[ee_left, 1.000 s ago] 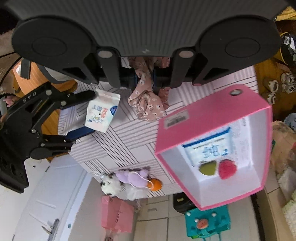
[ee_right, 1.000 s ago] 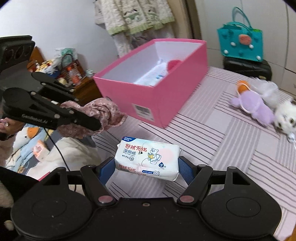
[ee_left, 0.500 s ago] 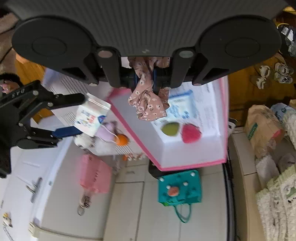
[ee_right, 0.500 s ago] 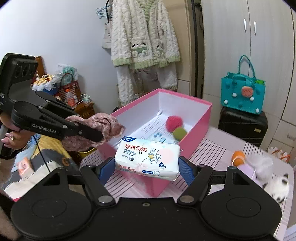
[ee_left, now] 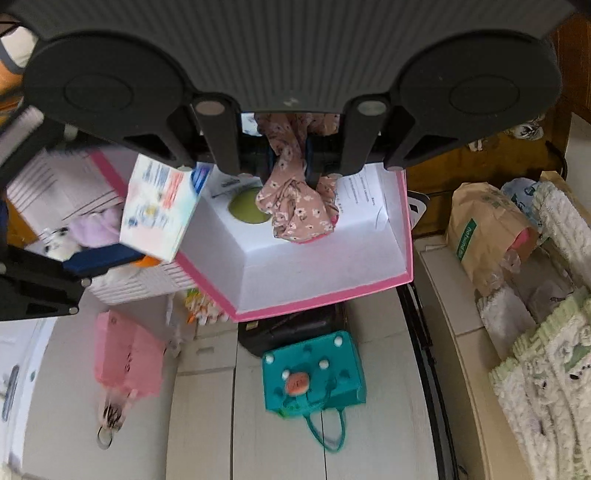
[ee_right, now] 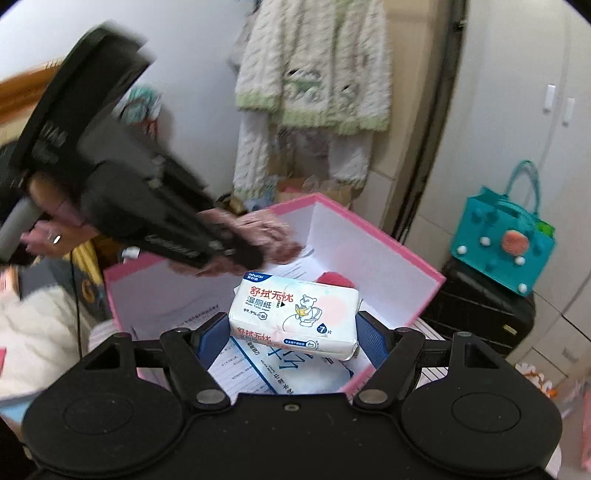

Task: Organize soft objects
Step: 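Lower both items into the pink box and open both tools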

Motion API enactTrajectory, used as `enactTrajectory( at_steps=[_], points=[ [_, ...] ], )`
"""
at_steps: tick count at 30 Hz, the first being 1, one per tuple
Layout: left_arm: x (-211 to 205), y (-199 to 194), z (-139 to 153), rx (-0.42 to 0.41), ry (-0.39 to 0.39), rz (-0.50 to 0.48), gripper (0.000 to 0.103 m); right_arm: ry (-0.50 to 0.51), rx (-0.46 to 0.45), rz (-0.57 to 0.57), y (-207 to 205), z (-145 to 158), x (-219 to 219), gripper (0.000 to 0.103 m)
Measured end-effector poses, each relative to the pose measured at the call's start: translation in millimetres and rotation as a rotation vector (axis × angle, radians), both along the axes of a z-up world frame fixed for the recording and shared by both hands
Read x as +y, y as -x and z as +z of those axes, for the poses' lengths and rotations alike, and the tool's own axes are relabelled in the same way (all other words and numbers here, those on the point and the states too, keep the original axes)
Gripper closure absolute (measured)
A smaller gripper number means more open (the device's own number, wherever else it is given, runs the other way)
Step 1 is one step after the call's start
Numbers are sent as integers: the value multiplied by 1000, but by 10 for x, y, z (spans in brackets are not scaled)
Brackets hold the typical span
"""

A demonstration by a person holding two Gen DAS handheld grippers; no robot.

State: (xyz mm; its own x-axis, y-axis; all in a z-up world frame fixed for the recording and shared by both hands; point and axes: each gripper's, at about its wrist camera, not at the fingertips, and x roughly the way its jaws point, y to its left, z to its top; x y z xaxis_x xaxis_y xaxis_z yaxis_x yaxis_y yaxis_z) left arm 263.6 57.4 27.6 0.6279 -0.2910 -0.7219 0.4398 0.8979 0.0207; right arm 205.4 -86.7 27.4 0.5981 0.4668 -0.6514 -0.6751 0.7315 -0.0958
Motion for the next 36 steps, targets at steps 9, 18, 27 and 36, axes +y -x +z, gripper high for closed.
enactTrajectory(
  at_steps=[9,18,27,36],
  points=[
    [-49,-435,-204,80,-20,48,85,77,61,56,-331,-283,220,25],
    [-62,-525,-216,3,-19,94,67,123,92,81,-460,-365,389,25],
    [103,-497,-103,-53,35,102,62,176,177,129,-674,-432,627,25],
    [202,-434,-57,-94,11,79,56,231,246,113,-877,-587,782,22]
  ],
)
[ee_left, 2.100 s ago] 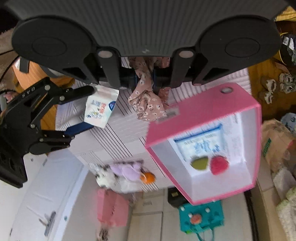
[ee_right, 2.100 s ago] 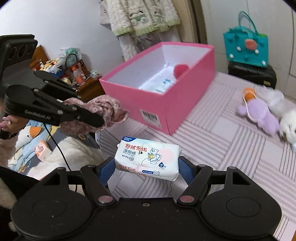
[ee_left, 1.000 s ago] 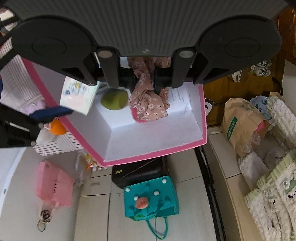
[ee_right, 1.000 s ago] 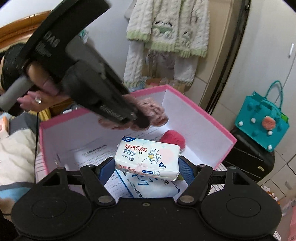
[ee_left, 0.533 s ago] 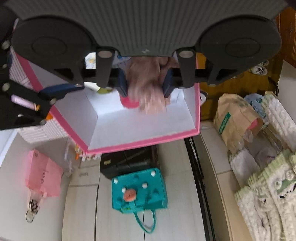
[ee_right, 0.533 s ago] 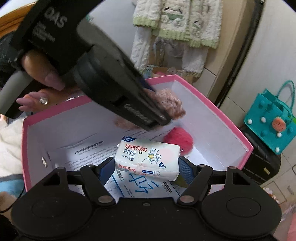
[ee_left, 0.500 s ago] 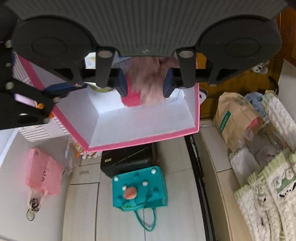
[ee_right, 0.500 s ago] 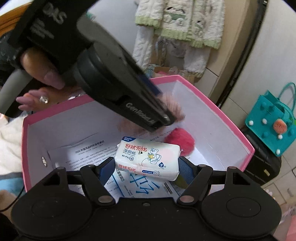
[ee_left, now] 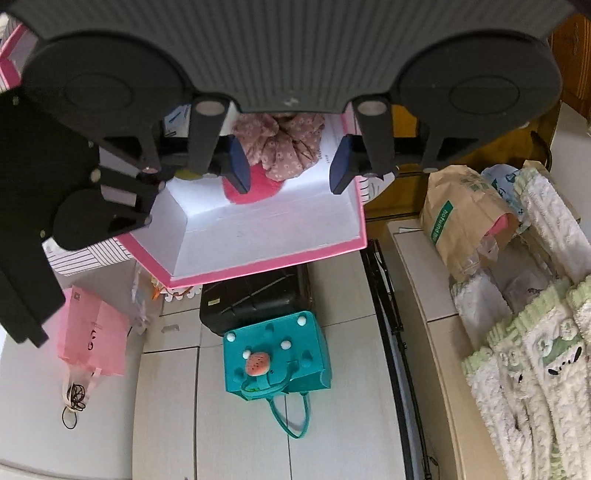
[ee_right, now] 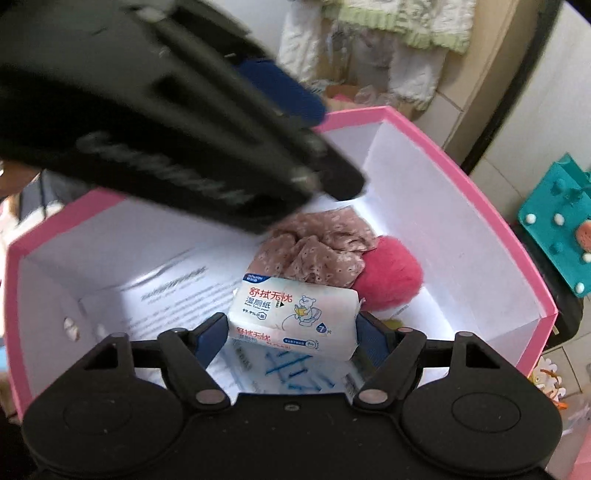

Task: Organize soft objects
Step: 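Lower both items into the pink box and open both tools, then withdraw both tools from the box toward the white panda plush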

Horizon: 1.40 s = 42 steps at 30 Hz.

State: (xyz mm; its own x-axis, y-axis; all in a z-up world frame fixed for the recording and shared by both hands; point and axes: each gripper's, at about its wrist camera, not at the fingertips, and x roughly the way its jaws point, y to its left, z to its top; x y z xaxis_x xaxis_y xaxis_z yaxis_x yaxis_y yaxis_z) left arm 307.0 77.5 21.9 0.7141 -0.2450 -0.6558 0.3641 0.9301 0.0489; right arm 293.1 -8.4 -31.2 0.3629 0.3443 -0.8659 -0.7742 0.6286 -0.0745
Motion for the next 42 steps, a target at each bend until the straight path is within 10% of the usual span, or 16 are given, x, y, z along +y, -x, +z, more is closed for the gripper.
enactTrajectory(
  at_steps=[9,17,42],
  points=[
    [46,125,-8,47,-27,-7,47,-161,29,-118,190,319,-347,20],
    [33,432,187,64,15,-24,4,-261,-25,-178,584,569,-609,21],
    [-424,1780,661,17,-98,-238,5,-340,-159,-285,2135,1031,-1312,20]
  ],
)
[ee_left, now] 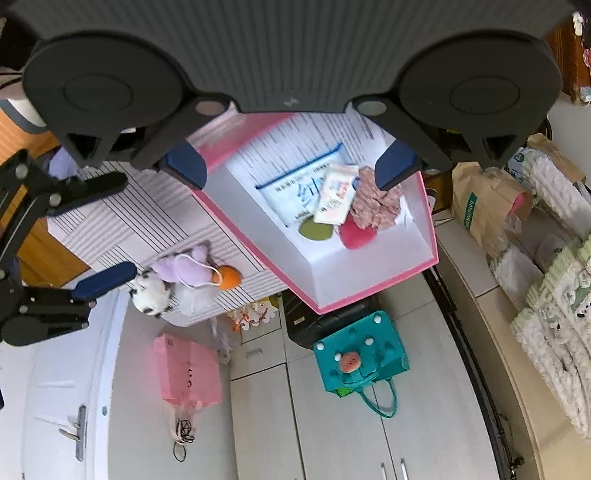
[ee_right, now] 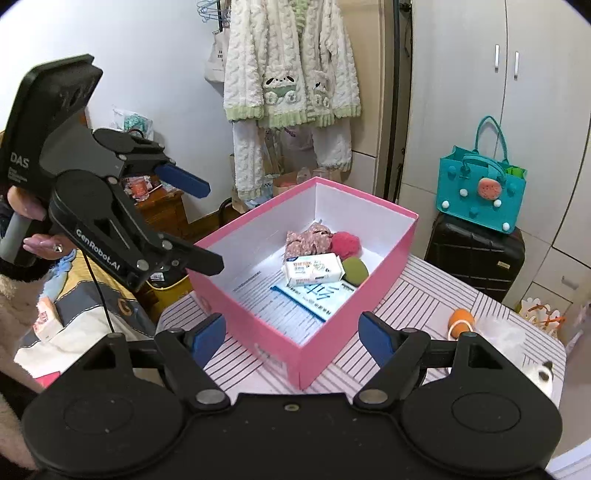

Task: Organize soft objects
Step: 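Withdraw both tools from the box toward the white panda plush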

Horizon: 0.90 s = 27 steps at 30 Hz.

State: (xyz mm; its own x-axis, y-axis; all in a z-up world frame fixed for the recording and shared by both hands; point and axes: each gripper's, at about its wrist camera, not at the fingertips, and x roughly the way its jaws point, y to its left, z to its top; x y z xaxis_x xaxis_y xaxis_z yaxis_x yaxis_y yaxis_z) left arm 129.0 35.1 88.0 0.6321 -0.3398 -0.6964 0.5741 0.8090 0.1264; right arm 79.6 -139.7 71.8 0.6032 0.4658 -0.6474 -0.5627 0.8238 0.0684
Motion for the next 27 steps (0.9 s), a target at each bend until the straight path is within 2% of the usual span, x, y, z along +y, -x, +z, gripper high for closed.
enactTrajectory(
  at_steps=[9,16,27],
  points=[
    [-134,353,-115,2,9,-27,4,-10,-13,-30,347,-59,-215,20],
    [-231,449,-321,33,31,-40,4,6,26,-74,552,-248,-429,20],
    [-594,517,-575,34,164,-108,4,29,0,-140,710,-584,-779,20]
  ],
)
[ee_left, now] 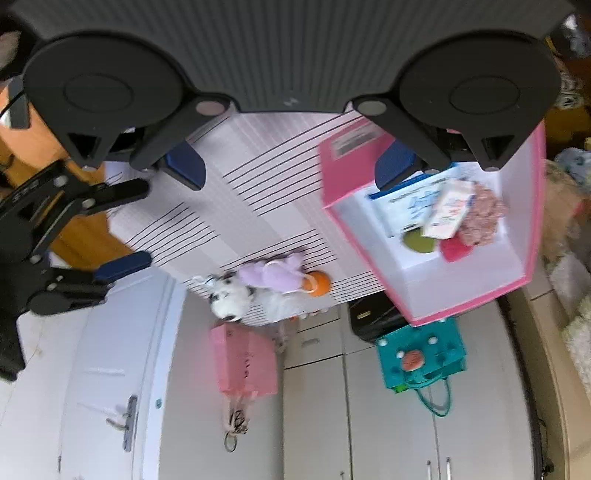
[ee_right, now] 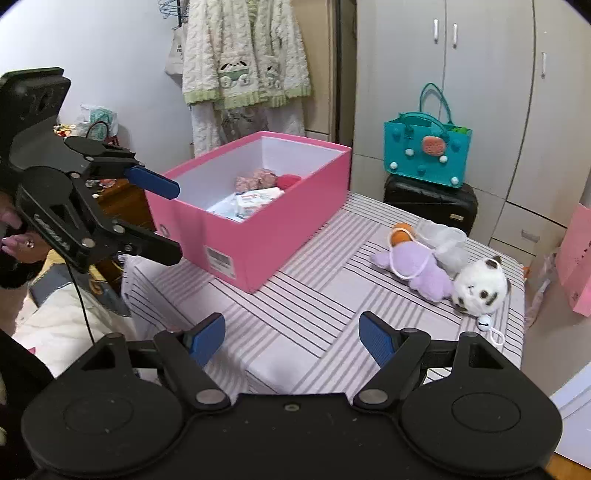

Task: Organize soft objects
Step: 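Withdraw both tools from the box toward the white panda plush, then close both tools around the white panda plush's head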

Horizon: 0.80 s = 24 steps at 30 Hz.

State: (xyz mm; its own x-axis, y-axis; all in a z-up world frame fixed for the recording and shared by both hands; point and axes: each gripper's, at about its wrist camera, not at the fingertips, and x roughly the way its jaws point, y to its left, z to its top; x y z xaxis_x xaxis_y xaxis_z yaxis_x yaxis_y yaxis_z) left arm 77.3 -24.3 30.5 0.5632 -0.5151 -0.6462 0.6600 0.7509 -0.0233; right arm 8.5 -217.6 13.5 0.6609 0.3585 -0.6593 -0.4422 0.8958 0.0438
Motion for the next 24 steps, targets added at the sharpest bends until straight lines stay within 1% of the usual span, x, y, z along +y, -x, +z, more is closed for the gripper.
enactTrajectory(
  at_steps=[3,8,13,17,21,24],
  points=[
    [-121,-14,-53,19,55,-27,4,15,-22,-22,-10,-90,-109,20],
    [-343,-37,-94,-12,90,-55,4,36,-51,-37,-61,-209,-254,20],
    [-606,-78,-120,-47,106,-86,4,70,-101,-35,-153,-364,-367,20],
    [-826,-176,-194,-94,100,-80,4,105,-133,-40,-303,-535,-423,20],
    [-955,-387,-316,-76,116,-45,4,157,-140,-58,-503,-694,-456,21],
    [-1060,-563,-444,-37,121,-27,4,147,-130,-72,-664,-772,-542,21]
  ],
)
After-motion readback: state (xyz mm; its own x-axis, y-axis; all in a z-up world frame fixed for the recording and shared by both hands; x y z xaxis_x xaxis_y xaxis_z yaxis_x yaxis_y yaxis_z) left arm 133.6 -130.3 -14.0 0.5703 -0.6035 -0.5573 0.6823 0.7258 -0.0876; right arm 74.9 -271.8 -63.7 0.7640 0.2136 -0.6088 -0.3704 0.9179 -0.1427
